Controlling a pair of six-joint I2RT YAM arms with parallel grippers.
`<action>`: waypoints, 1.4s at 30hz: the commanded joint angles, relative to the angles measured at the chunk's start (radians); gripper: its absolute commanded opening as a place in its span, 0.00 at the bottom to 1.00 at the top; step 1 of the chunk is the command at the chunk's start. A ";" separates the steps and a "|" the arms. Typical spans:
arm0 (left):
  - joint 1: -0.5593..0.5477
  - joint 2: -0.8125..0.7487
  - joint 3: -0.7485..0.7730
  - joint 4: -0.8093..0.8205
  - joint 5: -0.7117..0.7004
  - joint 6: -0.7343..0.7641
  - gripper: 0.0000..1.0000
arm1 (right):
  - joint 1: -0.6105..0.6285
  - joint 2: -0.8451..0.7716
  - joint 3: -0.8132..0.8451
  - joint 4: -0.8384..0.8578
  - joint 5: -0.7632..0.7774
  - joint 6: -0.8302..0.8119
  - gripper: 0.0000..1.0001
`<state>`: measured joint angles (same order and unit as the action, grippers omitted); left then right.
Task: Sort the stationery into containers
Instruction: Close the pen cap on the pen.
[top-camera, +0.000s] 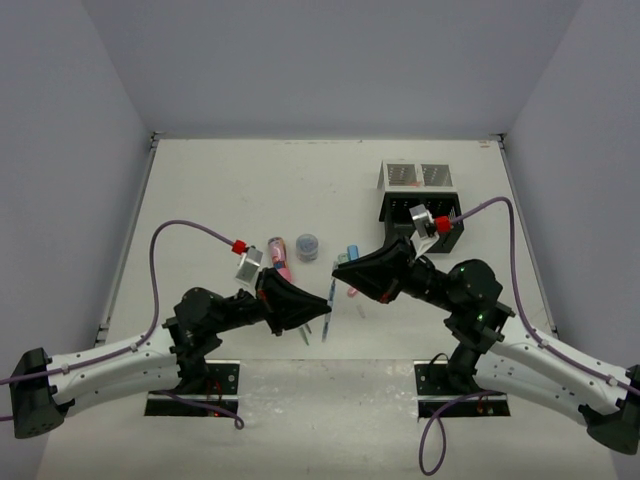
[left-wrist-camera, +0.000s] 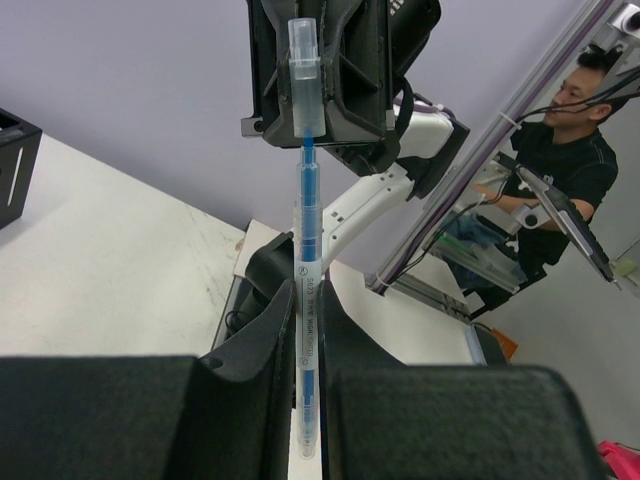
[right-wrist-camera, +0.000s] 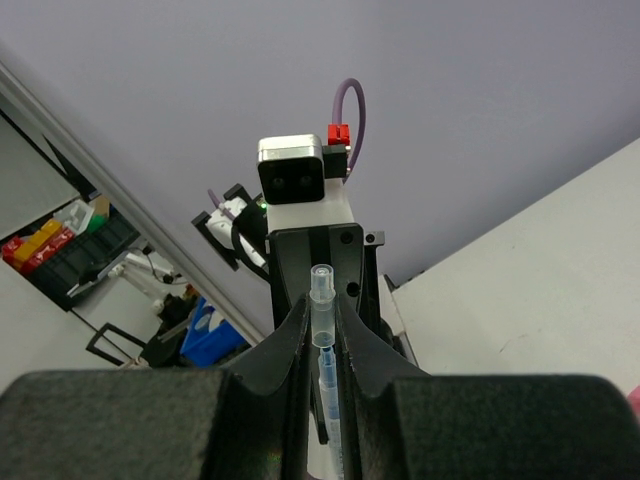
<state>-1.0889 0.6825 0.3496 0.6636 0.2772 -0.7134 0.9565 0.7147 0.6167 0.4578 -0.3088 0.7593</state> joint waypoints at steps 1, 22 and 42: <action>-0.005 -0.012 0.040 0.014 -0.023 0.026 0.00 | 0.005 0.009 0.009 0.032 -0.032 -0.014 0.00; -0.005 -0.057 0.032 0.027 -0.083 0.033 0.00 | 0.033 0.025 -0.037 0.048 -0.043 -0.051 0.01; -0.005 -0.017 0.050 0.074 -0.097 0.012 0.00 | 0.058 0.032 -0.064 0.090 -0.021 -0.057 0.37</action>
<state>-1.0939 0.6521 0.3536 0.6804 0.1953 -0.7136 1.0074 0.7461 0.5525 0.5299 -0.3099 0.7170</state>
